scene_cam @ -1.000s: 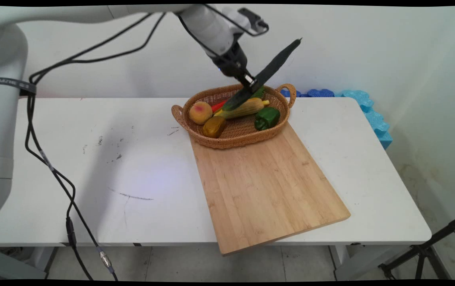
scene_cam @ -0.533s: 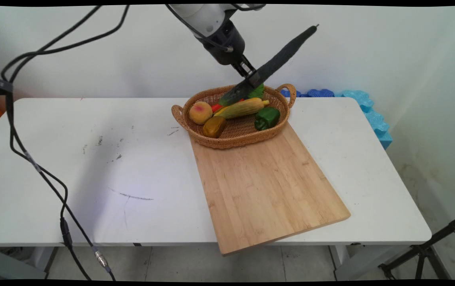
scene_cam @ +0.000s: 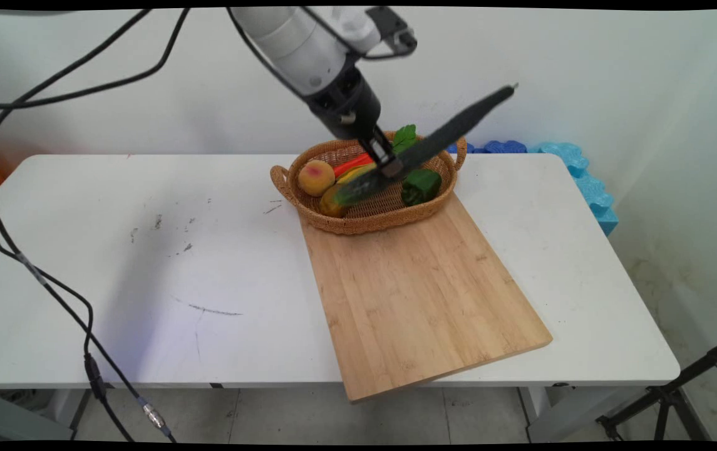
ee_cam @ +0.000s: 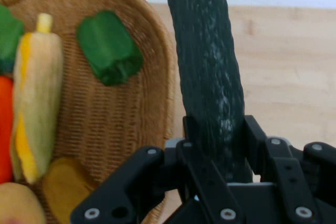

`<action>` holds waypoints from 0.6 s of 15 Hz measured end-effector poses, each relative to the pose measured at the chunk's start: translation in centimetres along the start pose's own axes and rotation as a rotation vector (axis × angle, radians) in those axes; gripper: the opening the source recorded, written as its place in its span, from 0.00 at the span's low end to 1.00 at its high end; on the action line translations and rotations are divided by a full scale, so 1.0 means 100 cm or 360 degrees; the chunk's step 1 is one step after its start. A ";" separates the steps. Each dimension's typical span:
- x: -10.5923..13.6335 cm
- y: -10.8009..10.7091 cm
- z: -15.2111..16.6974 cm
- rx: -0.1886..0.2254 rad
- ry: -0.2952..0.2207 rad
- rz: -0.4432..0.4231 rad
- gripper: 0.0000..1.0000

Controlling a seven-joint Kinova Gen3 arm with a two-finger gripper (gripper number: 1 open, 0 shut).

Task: Place the picked object on the cutting board

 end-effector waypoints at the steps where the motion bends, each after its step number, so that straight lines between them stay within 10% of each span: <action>1: -0.005 0.005 0.004 -0.0008 -0.0016 0.0011 0.00; 9: -0.047 0.033 0.056 -0.0062 -0.0155 0.0064 0.00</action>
